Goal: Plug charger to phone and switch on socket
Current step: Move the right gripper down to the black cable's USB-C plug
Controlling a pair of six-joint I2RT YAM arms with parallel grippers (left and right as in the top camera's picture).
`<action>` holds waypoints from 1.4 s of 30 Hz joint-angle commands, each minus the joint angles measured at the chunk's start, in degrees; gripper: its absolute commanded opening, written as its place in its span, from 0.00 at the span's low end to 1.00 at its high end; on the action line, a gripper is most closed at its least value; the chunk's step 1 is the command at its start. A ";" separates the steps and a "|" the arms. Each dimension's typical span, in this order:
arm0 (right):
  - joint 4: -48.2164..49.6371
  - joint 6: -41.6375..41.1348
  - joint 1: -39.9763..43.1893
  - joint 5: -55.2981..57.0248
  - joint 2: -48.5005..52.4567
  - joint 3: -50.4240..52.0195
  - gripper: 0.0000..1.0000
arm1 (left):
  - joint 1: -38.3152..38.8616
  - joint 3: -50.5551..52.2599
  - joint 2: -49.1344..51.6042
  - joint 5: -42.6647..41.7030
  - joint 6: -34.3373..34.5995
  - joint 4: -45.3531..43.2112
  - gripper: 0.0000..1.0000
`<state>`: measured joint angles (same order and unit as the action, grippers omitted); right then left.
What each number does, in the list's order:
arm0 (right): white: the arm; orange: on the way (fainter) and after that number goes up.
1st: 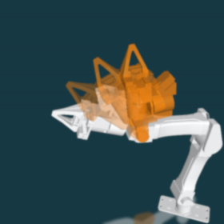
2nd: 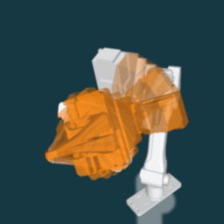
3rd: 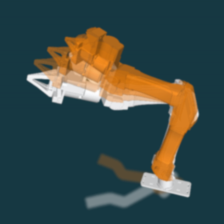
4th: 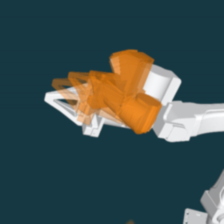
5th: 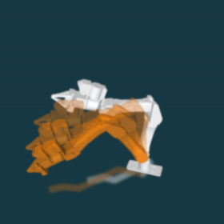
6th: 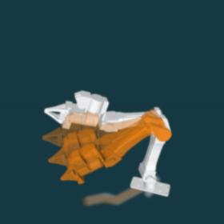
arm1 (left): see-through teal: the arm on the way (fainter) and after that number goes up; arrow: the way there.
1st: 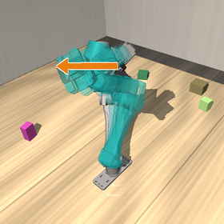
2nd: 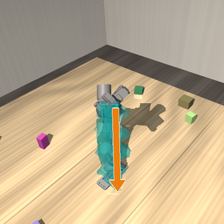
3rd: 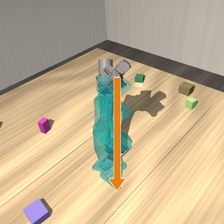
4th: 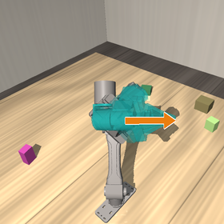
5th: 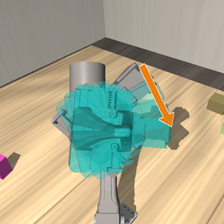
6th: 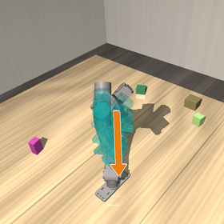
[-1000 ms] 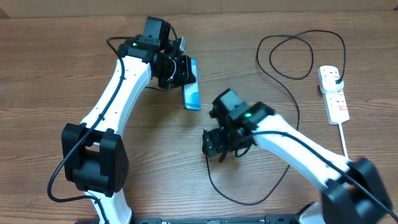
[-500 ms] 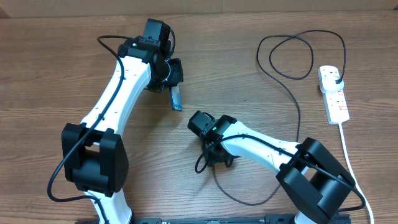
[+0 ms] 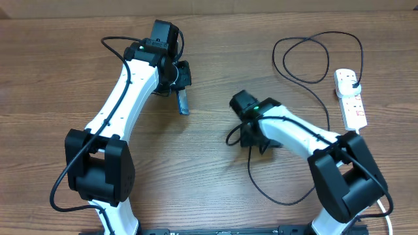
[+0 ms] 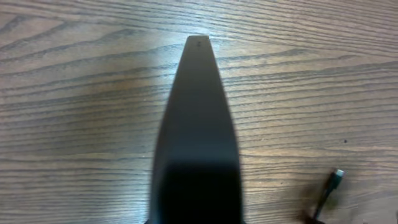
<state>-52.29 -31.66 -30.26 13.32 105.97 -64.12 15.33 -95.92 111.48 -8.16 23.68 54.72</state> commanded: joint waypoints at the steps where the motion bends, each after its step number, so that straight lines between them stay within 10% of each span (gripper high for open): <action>1: 2.80 3.65 3.78 -7.80 1.53 0.20 0.95 | -0.04 0.15 -0.04 -7.39 -4.83 -1.09 0.04; 8: 5.97 1.49 9.09 -9.20 1.53 0.20 0.41 | -0.04 0.15 -0.04 -13.97 -5.95 -1.46 0.04; 35: 12.28 -7.34 8.15 -5.84 1.53 0.42 0.26 | -0.04 0.15 -0.04 -13.97 -5.92 -1.55 0.04; 42: 11.06 -6.91 8.15 -5.88 1.53 0.42 0.05 | -0.04 0.15 -0.04 -13.99 -5.92 -1.44 0.04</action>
<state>-41.06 -38.59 -22.13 6.48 107.04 -64.10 15.33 -95.92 111.48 -20.84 19.05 53.58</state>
